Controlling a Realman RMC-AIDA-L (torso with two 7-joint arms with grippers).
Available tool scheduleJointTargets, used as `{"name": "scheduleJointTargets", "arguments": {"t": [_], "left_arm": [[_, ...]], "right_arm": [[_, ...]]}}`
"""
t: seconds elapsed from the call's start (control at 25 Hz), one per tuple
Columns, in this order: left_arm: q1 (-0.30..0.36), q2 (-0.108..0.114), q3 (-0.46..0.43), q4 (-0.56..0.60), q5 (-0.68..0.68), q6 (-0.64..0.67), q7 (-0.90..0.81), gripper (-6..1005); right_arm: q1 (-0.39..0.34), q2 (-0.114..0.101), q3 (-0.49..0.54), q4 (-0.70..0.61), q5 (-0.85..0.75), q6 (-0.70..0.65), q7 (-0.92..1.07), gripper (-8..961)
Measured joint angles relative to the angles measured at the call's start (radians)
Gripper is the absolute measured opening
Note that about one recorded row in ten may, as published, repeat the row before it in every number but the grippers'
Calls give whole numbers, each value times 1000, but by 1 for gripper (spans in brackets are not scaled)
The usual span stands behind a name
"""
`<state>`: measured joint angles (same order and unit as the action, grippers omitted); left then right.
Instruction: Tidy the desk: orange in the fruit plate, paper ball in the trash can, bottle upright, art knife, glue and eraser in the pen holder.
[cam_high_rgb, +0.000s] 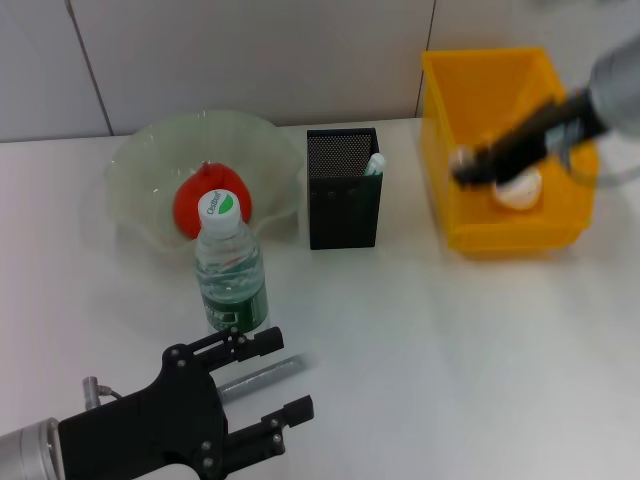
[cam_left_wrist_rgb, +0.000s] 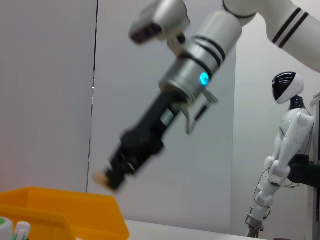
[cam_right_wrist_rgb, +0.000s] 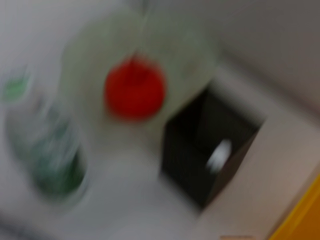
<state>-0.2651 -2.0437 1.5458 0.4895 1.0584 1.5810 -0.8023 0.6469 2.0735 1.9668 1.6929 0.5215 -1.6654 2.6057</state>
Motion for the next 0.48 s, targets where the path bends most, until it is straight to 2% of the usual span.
{"name": "scheduleJointTargets", "arguments": {"t": [0.2, 0.32, 0.36, 0.4, 0.48], "left_arm": [[0, -2, 1, 0, 0, 0, 0, 687], [0, -4, 2, -2, 0, 0, 0, 687], [0, -4, 2, -2, 0, 0, 0, 687], [0, -4, 2, -2, 0, 0, 0, 687], [0, -4, 1, -2, 0, 0, 0, 687]], "right_arm": [[69, -6, 43, -45, 1, 99, -3, 259], [106, -6, 37, -140, 1, 183, -14, 259], [132, -6, 35, -218, 5, 231, -28, 259], [132, -6, 35, -218, 5, 231, -28, 259], [164, -6, 34, -300, 7, 270, -37, 260]]}}
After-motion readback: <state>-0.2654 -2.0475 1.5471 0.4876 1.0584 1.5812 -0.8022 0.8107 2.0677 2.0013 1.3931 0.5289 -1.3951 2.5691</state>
